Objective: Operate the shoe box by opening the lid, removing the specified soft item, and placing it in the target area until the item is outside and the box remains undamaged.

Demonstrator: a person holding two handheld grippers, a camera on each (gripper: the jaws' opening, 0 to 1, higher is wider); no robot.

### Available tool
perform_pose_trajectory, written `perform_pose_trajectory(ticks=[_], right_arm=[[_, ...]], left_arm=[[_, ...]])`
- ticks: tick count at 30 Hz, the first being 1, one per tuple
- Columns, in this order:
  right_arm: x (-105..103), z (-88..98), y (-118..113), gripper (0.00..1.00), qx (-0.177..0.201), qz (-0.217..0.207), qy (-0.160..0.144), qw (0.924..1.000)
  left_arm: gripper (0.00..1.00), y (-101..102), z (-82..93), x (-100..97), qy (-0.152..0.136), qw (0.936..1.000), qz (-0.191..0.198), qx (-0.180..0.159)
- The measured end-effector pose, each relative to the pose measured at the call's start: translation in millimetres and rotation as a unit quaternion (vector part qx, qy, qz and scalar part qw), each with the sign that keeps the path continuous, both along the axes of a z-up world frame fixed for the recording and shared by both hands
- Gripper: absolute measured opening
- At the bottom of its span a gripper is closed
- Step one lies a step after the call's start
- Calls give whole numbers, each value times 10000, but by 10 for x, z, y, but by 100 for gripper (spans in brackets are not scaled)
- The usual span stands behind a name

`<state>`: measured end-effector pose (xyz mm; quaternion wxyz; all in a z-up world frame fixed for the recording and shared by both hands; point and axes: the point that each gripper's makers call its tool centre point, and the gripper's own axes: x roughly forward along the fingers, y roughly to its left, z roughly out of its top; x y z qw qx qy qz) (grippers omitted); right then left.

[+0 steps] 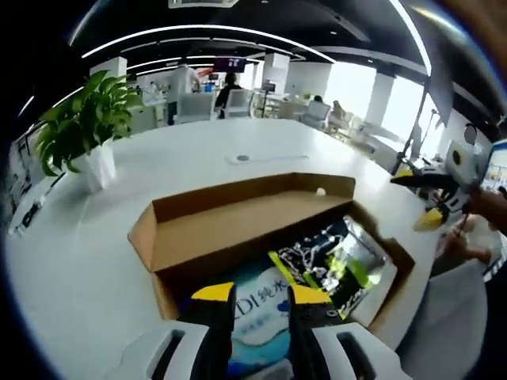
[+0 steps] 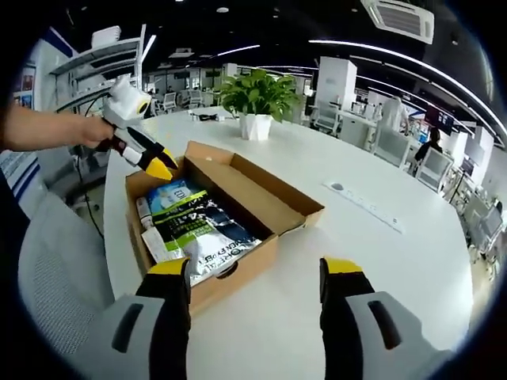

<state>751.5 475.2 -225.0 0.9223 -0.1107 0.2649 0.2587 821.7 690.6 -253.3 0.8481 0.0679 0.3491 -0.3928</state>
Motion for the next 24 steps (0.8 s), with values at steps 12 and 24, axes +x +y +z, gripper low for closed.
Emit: perform_pose_trajectory(ticks=[12,24], right_arm=[[-76,-14,-20,64,-23,-34,-12,10000],[-119,-21,-47,64,-25,-75,-4,10000]], left_arm=[[26,-201,-217,-100,416,9987,-129,-263],[27,-338,-345,-122,725,9965,-208,-367]])
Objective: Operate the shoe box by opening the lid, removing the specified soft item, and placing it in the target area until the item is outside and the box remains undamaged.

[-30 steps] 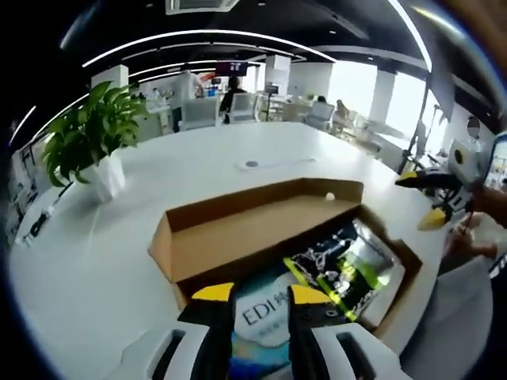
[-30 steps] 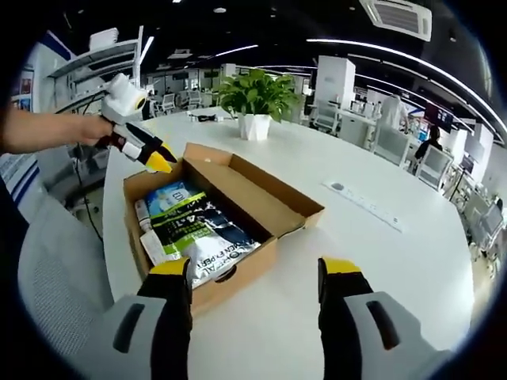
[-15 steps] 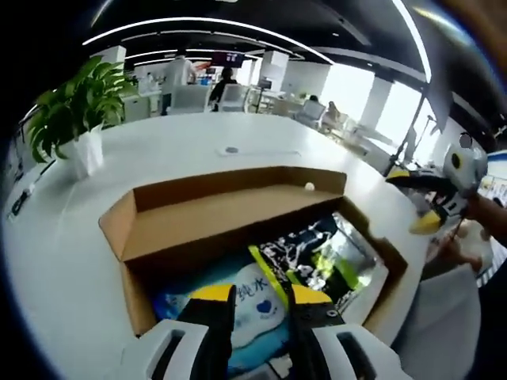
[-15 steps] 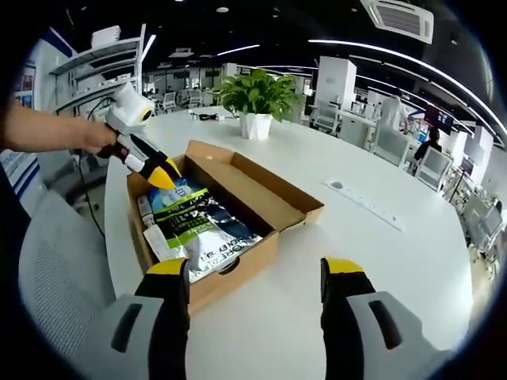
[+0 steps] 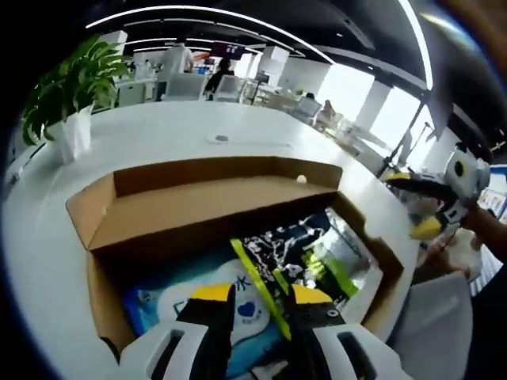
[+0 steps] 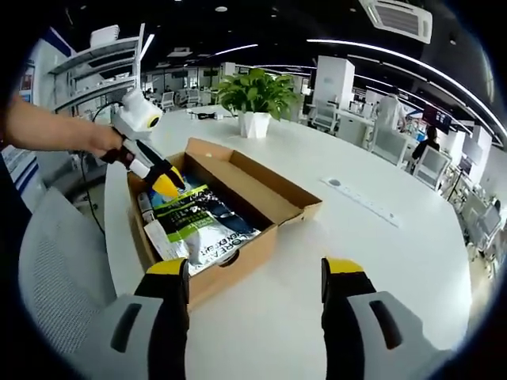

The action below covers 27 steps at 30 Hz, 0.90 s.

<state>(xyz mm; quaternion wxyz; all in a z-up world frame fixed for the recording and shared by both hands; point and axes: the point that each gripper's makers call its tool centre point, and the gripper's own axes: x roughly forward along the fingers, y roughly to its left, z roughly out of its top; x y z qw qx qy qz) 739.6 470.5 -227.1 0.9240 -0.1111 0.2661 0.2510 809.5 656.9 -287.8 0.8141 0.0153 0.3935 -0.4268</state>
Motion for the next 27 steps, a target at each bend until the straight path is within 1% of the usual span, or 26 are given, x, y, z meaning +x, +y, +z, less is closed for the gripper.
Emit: perform_pose_trajectory(ticks=[7,17,22,24,27], right_arm=[[-22,-3,18,64,2,61,-7,10000],[-28,42,109,64,57,182,-49,9998],[-25,87,189,64,107,260,-87,9996],[-24,87,234,64,117,314,-92,9994],[-27,71,309,64,116,402,-71,9991]], left_arm=[[26,-87,-29,-34,165,9998,-17,-78],[24,-178,-34,-29,392,9987,36,-326],[19,-180,-42,-3,501,9976,144,-453],[17,-170,-45,15,496,9975,171,-478],[11,-172,-28,16,504,9972,179,-531]])
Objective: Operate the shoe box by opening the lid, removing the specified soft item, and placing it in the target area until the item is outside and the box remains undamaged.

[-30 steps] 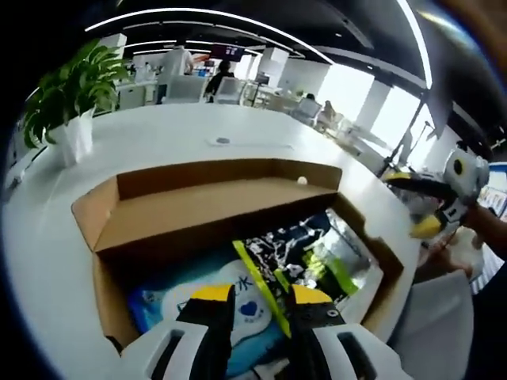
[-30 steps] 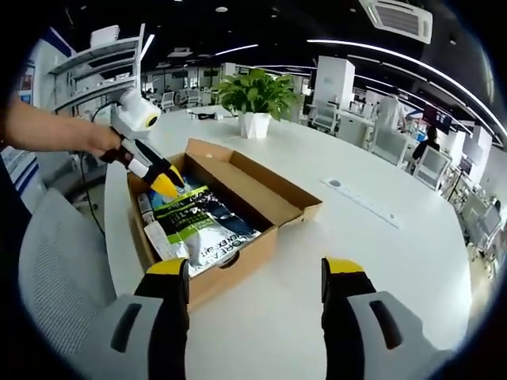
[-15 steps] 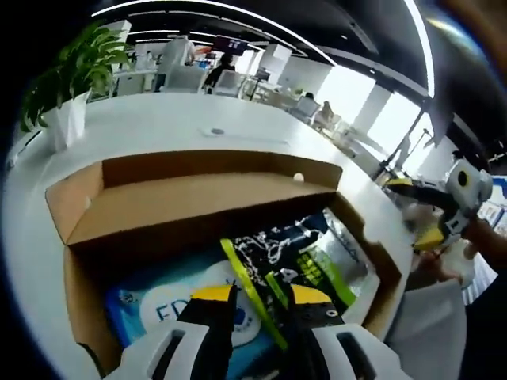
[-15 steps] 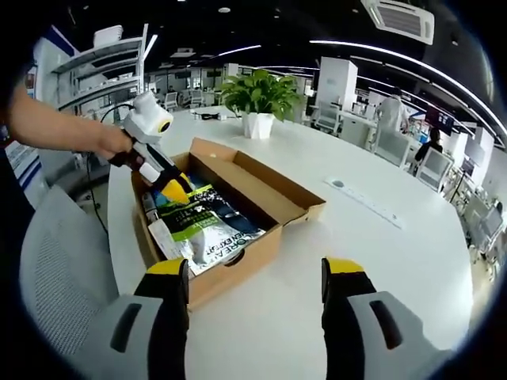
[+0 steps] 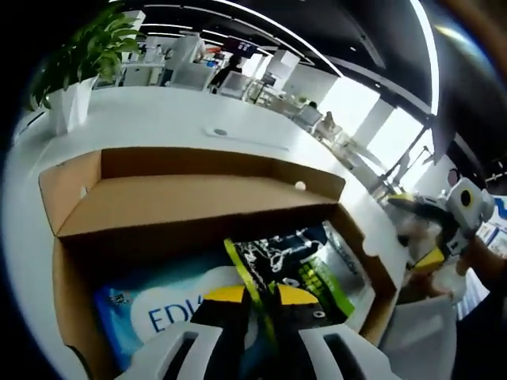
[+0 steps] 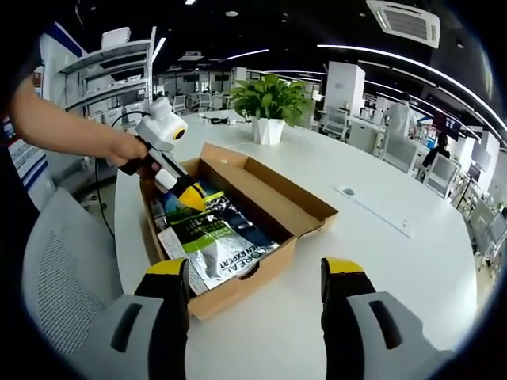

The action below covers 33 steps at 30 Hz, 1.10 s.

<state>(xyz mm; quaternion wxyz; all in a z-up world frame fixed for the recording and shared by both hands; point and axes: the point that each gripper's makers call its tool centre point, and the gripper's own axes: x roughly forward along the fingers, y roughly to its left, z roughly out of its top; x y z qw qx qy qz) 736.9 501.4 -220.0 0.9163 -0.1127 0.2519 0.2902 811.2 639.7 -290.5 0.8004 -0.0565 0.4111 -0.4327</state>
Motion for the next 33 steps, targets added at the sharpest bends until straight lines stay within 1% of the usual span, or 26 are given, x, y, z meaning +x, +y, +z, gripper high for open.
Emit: perform_pose_trajectory(ticks=[3,5,8,18,20,26,33], right_arm=[[8,-41,49,63,-13,95,24,10000],[9,-52,88,63,-15,151,23,9999],[5,-55,152,63,-19,232,29,9997],[38,-125,305,60,23,403,38,9992],[31,-115,338,60,35,428,42,9991],[47,-180,448,58,65,531,110,9985],[63,-278,567,55,21,658,165,9977]], left_arm=[[5,7,29,1,-56,10000,12,-18],[4,6,43,-4,-20,10000,30,-55],[3,2,69,-18,-39,10000,15,-74],[2,1,184,-36,-27,10000,11,-62],[2,2,207,-36,-33,10000,17,-68],[2,-2,259,-51,-89,10000,-13,-23],[2,-27,357,-49,-142,9999,-13,-44]])
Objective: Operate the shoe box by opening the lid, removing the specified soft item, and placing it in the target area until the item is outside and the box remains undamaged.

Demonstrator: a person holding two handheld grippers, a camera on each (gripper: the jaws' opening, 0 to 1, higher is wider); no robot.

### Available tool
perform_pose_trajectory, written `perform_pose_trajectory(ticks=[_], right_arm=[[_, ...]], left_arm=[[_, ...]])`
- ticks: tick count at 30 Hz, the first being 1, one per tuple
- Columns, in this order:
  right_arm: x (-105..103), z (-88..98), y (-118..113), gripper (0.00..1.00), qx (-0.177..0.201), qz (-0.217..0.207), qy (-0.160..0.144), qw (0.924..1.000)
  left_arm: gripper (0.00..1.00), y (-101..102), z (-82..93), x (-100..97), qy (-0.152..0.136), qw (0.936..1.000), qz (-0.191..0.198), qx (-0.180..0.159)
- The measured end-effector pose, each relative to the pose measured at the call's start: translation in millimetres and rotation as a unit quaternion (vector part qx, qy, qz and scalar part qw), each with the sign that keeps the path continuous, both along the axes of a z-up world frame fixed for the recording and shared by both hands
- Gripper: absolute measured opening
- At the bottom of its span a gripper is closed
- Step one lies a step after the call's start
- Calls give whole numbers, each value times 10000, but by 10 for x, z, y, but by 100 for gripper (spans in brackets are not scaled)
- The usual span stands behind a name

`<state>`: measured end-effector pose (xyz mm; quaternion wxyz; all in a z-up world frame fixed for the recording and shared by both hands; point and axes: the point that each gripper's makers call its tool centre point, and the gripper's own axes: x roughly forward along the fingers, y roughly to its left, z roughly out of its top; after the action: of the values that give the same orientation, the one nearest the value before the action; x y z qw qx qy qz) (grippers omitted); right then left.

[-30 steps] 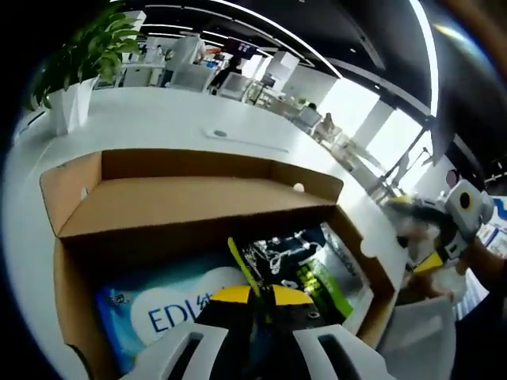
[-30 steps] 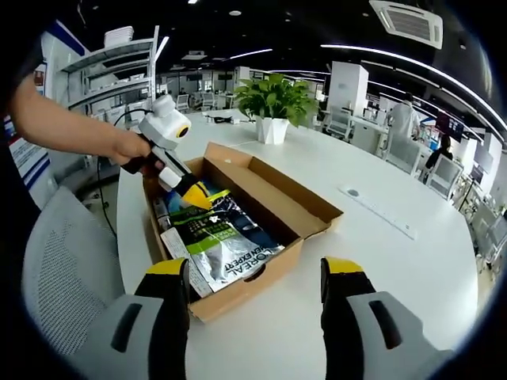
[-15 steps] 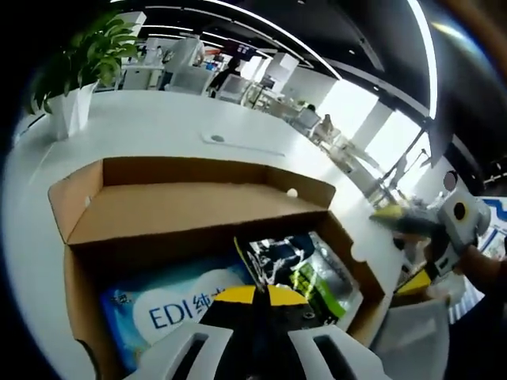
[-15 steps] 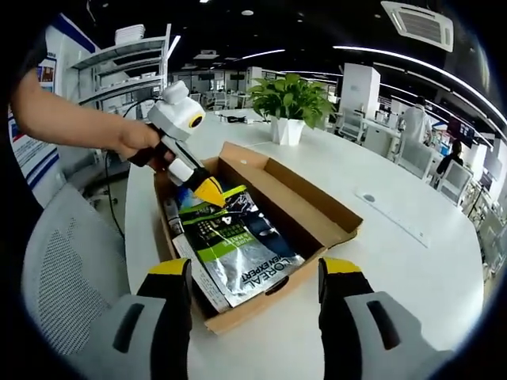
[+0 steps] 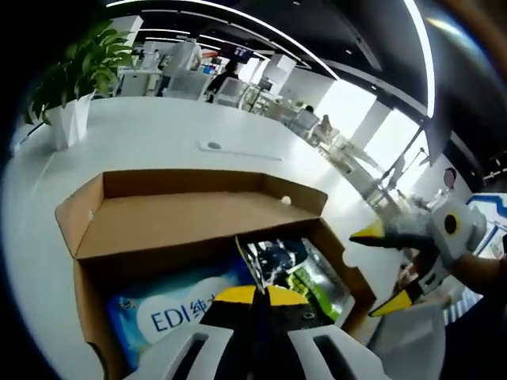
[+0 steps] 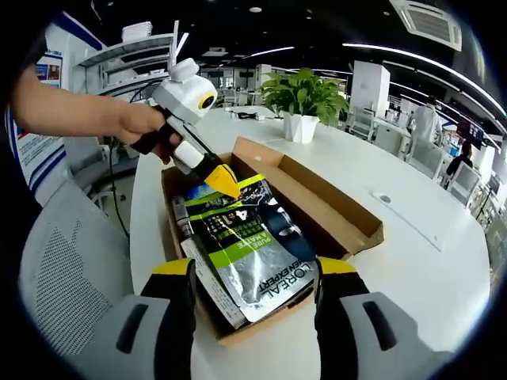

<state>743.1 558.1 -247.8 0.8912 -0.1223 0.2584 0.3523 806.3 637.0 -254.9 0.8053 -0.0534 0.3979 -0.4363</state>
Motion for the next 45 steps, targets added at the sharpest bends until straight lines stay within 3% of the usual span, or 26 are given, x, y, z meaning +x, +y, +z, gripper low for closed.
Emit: perform_pose_trajectory(ticks=[15,24,30,45], right_arm=[[66,-201,126,47,-248,151,96,9995],[96,-296,189,39,-519,240,40,9984],[97,-270,194,32,-540,174,28,9984],[-18,-253,262,4,-420,283,125,9986]], left_arm=[[2,-78,179,36,-112,9999,25,-82],[1,-133,254,49,-30,9997,167,-152],[1,-140,257,56,-73,9998,159,-120],[1,-122,223,46,-92,9996,207,-178]])
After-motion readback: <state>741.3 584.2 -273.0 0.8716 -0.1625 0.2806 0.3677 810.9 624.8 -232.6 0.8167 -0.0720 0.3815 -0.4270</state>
